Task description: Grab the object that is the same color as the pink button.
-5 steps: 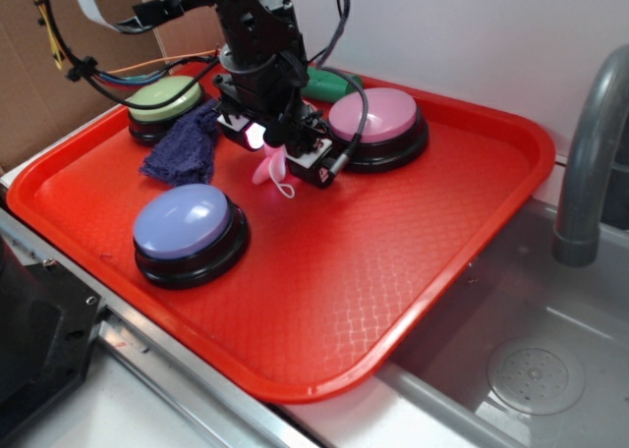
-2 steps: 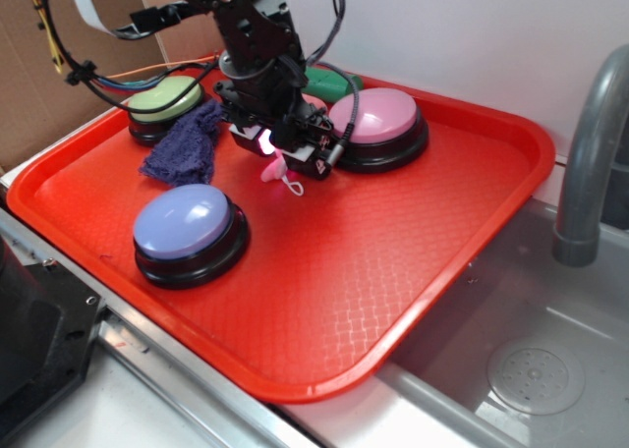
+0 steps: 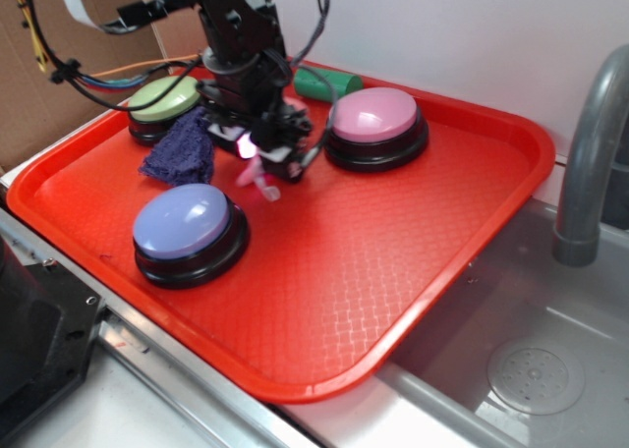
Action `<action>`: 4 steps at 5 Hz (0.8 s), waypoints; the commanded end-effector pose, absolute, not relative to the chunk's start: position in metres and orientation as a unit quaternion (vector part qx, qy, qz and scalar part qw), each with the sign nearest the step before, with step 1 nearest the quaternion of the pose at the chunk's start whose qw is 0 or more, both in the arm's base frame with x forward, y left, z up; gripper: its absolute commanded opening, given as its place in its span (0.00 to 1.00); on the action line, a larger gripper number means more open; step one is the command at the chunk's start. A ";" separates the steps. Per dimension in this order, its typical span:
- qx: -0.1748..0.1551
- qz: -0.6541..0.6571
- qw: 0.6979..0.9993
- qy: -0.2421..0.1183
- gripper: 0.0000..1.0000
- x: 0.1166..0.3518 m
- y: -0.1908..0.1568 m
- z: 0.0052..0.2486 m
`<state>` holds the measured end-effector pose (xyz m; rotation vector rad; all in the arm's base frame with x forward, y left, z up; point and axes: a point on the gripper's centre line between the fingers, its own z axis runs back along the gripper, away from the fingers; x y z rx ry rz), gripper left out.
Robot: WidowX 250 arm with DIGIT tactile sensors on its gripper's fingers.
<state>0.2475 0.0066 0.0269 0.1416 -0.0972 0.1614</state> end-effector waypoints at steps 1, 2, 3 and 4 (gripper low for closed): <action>0.053 0.056 0.997 -0.025 0.00 0.251 -0.016 0.106; 0.029 0.030 0.999 -0.014 0.00 0.244 -0.041 0.128; 0.037 0.032 0.999 -0.017 0.00 0.235 -0.055 0.145; 0.015 0.050 0.998 -0.034 0.00 0.227 -0.048 0.157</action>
